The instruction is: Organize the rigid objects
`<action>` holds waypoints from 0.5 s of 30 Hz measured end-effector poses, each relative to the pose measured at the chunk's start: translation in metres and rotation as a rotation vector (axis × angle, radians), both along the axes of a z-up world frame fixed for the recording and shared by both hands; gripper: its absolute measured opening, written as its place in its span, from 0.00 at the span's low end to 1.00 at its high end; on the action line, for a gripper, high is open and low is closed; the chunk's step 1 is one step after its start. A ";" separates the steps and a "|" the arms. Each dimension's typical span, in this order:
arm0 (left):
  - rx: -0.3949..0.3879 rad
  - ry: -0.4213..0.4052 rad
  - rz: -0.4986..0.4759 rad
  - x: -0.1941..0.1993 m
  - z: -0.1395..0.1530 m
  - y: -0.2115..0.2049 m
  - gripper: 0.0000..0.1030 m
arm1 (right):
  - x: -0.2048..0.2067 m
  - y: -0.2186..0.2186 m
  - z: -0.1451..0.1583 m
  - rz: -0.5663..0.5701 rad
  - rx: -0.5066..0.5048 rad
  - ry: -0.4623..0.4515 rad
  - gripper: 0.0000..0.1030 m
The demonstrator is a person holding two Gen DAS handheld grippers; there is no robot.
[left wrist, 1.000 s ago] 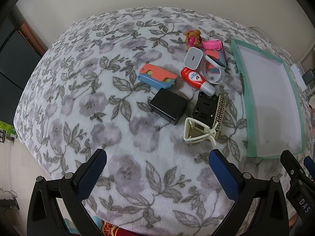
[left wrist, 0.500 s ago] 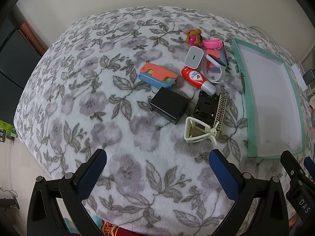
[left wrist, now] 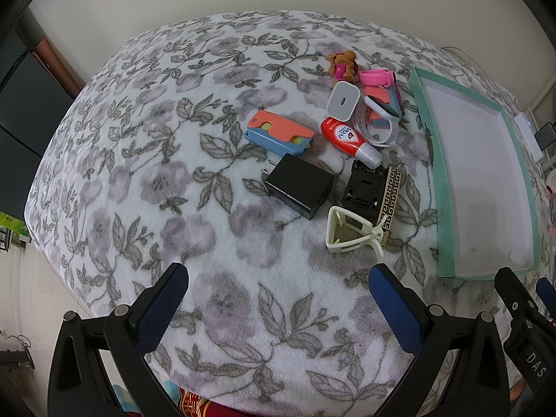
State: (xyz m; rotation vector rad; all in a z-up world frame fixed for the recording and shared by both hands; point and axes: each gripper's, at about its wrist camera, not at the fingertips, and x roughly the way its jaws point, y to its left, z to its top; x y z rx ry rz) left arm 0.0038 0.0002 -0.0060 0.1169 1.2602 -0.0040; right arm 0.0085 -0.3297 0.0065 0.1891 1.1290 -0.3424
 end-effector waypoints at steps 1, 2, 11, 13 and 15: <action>0.000 0.000 0.000 0.000 0.000 0.000 1.00 | -0.001 0.000 -0.001 0.000 0.000 0.001 1.00; -0.001 0.000 0.001 0.000 0.000 0.001 1.00 | -0.002 0.000 -0.001 0.000 0.000 0.002 1.00; 0.007 -0.007 0.013 0.000 0.001 0.003 1.00 | 0.001 0.001 0.001 -0.003 -0.005 0.013 1.00; 0.023 -0.030 0.056 0.002 0.005 0.009 1.00 | 0.001 0.003 0.004 0.002 -0.001 0.003 1.00; 0.036 -0.062 0.126 0.005 0.011 0.022 1.00 | 0.005 0.009 0.010 0.024 0.011 -0.022 1.00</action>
